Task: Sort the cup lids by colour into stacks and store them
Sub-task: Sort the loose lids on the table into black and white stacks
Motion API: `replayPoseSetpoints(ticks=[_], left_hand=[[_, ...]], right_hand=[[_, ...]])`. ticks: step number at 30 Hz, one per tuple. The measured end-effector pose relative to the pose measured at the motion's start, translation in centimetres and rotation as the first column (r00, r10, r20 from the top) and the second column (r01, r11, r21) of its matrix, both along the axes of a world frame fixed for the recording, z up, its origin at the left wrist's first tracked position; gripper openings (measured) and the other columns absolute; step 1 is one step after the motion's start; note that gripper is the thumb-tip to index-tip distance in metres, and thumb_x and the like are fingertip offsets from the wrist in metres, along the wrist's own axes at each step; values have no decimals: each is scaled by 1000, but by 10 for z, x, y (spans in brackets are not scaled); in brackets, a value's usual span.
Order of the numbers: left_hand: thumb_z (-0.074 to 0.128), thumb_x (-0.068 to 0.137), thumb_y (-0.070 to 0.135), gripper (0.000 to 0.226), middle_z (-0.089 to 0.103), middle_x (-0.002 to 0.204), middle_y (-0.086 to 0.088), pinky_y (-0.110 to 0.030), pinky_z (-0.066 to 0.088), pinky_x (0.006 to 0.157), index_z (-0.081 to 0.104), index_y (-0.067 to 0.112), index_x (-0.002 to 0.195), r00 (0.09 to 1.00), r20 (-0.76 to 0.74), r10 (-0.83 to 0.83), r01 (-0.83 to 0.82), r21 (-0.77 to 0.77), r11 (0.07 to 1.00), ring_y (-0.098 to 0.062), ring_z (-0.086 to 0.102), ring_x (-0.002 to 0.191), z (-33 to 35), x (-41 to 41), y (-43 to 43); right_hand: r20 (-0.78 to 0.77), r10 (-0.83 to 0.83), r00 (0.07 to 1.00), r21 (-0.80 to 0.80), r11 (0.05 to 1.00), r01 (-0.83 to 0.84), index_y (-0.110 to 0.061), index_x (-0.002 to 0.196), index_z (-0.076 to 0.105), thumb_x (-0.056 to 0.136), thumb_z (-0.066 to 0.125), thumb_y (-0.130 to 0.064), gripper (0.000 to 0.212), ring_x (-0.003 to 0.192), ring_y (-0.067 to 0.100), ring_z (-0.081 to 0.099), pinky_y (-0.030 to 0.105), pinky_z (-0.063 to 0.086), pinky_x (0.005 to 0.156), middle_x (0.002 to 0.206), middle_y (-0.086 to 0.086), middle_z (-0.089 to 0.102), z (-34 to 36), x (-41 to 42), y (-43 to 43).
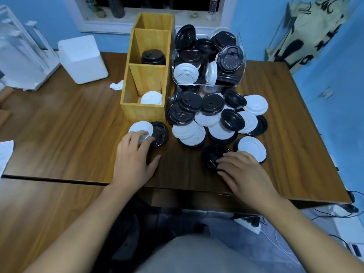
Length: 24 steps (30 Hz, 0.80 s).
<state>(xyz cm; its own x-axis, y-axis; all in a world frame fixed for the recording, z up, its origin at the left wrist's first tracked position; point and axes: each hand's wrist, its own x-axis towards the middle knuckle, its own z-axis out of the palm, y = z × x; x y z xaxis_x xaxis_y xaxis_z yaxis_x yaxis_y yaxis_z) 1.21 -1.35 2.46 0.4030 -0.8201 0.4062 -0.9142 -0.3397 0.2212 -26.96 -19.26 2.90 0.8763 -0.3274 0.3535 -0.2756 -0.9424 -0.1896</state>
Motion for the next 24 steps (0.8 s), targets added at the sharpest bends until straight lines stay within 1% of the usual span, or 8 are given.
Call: replayPoseSetpoints(ticks=[4,6,8,12,15,18,21,24], left_hand=[[78,85,29,37,55,136,-12,-51,37,106,71,11,115,997,56,-48,47,18,999,-37,44,132,-2,15,-4],[79,85,27,25,57,134,-11,-52,38,105,74,12,104,995,61,-79,78,16,997,-38,45,131,-4,18,-7],[78,87,24,16,59,130,-11,-51,39,102,75,12,96,991,66,-114,114,0,993,-38,47,128,-5,18,-9],[69,92,26,14,62,117,-7,-43,41,87,75,13,98,989,36,-143,146,-79,986,-33,52,111,2,13,-7],[70,95,18,13,64,103,-7,-42,46,79,73,7,101,975,-64,-214,202,-156,967,-28,55,94,10,1,-3],[71,93,23,17,65,95,-1,-25,46,80,70,7,100,927,-333,-172,95,-235,967,-18,58,87,13,-19,5],[66,94,26,15,68,88,4,-24,52,70,67,12,99,700,-710,-68,-183,-270,945,-13,64,78,14,-37,10],[62,99,9,10,71,87,-6,-29,59,66,66,4,105,176,-976,-129,-431,-194,881,-17,66,78,15,-48,11]], right_hand=[[76,-128,989,342,935,94,-16,110,70,103,54,-37,28,93,5,63,17,43,85,101,-8,71,31,9,5],[79,-229,970,629,767,130,-19,110,68,102,55,-31,19,84,4,63,14,45,73,92,-12,71,43,18,8],[-22,-264,964,765,616,186,-22,108,67,104,53,-25,15,87,3,63,14,46,74,92,-12,70,48,28,6],[-230,-233,945,795,515,321,-23,100,70,107,46,-23,25,93,8,66,24,51,81,97,-9,72,34,42,-1],[-258,-290,921,712,588,384,-25,104,70,107,44,-27,26,98,11,64,32,52,86,102,-9,71,27,49,-3],[-226,-330,917,580,710,399,-21,122,66,106,46,-31,28,108,17,60,28,45,88,116,-2,66,28,53,2],[-189,-301,935,478,803,355,-19,136,58,100,53,-43,44,115,20,55,29,43,97,128,1,57,26,46,14],[-180,-220,959,395,876,275,-19,143,52,87,65,-57,69,125,20,48,30,39,108,139,-1,51,17,35,26]])
